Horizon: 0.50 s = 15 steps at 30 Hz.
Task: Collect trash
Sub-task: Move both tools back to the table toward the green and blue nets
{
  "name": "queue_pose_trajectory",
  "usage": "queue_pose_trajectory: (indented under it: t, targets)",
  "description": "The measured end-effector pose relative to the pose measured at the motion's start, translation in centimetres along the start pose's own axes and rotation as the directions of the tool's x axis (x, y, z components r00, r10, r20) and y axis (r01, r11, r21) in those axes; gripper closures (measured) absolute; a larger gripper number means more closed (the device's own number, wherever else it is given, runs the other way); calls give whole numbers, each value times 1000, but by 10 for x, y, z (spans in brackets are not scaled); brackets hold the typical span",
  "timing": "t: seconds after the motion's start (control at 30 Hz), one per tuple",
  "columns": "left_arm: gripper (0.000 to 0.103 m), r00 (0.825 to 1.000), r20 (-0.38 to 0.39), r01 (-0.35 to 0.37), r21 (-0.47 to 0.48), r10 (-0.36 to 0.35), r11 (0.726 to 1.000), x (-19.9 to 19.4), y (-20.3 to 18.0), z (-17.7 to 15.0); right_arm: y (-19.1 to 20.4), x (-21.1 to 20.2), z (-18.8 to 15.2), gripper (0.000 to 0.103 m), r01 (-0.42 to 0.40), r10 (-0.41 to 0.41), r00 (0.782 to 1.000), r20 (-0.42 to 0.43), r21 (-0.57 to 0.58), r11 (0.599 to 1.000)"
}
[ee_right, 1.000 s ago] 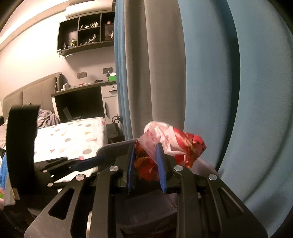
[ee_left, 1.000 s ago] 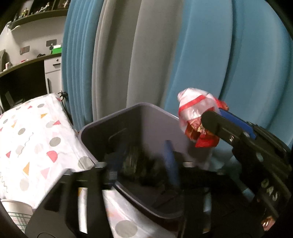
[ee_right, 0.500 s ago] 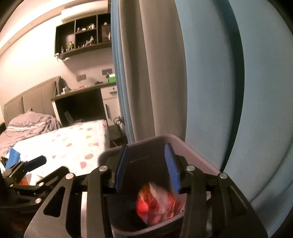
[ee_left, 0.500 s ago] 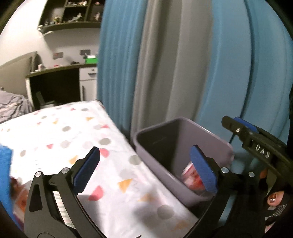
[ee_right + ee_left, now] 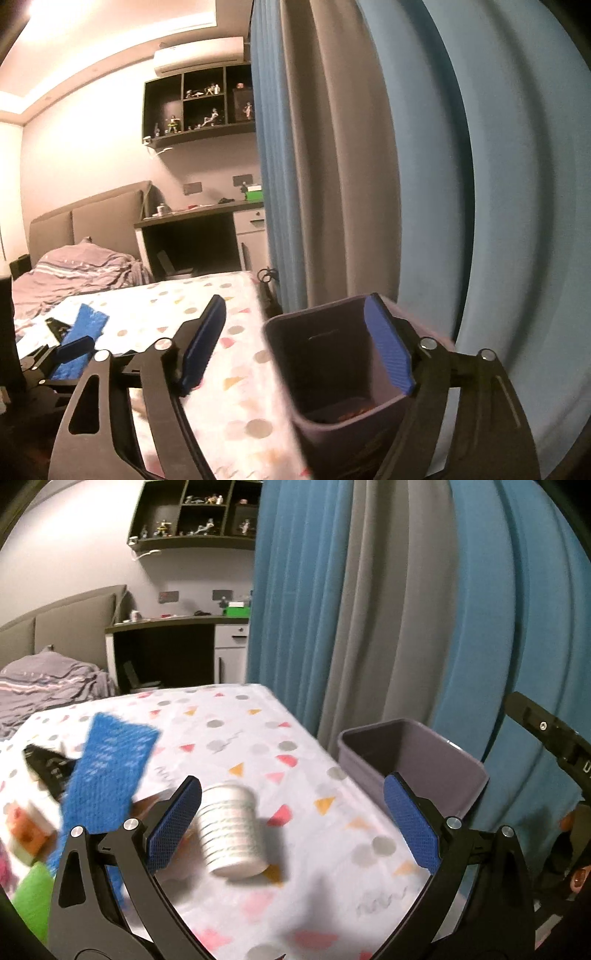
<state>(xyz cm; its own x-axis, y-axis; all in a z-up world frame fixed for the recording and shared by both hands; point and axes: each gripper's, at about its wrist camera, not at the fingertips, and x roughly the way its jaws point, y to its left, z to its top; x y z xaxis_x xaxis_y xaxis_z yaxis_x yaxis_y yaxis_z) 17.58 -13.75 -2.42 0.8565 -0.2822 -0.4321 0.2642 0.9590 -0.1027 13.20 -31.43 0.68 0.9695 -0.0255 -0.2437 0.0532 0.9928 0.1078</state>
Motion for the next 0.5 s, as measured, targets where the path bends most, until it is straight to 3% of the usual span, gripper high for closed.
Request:
queue_pose_trajectory:
  t: [0.23, 0.5]
  targets:
    - [6, 996, 27, -84, -18, 84, 996, -43, 33, -19, 32, -24, -11, 25, -67, 67, 998, -10, 31, 997]
    - [6, 978, 44, -199, -62, 202, 978, -94, 84, -43, 74, -42, -21, 23, -129, 130, 991, -33, 18, 991]
